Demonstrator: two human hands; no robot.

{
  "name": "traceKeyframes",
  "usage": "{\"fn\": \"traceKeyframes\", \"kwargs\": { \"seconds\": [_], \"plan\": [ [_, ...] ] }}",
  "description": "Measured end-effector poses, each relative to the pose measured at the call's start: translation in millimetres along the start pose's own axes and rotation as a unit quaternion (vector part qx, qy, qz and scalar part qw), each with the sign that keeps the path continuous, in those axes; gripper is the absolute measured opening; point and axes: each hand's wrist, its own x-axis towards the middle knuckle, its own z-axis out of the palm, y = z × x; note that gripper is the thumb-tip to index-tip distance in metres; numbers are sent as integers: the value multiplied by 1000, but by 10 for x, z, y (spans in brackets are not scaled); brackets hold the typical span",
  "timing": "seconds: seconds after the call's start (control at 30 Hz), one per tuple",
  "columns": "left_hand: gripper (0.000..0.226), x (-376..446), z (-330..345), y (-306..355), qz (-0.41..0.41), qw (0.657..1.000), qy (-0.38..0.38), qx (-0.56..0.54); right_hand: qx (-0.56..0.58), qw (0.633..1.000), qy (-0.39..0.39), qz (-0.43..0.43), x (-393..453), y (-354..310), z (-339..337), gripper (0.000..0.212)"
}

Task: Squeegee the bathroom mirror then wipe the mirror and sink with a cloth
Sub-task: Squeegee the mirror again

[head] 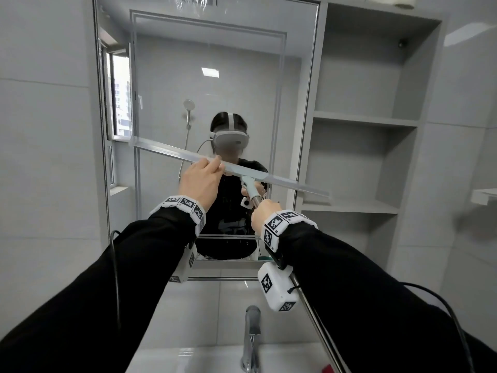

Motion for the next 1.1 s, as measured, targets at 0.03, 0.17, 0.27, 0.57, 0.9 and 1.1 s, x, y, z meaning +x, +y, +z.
{"fn": "traceKeyframes", "kwargs": {
  "seconds": [0.03,0.17,0.27,0.57,0.9,1.1],
  "plan": [
    [44,-11,23,4,4,1000,-8,1,4,1000,16,7,51,50,39,30],
    [43,-76,91,-1,7,1000,-13,0,-48,999,8,-11,68,125,89,32],
    [44,-161,117,19,11,1000,-12,-1,-37,999,-2,-13,32,110,133,31],
    [46,-367,212,78,8,999,-50,0,-29,999,-8,11,-14,217,321,34],
    [36,-655,304,145,18,1000,-5,1,-67,996,-50,21,-19,292,631,31],
    [39,-836,438,157,48,999,5,13,-27,996,-66,53,-89,375,713,30]
  ]
}}
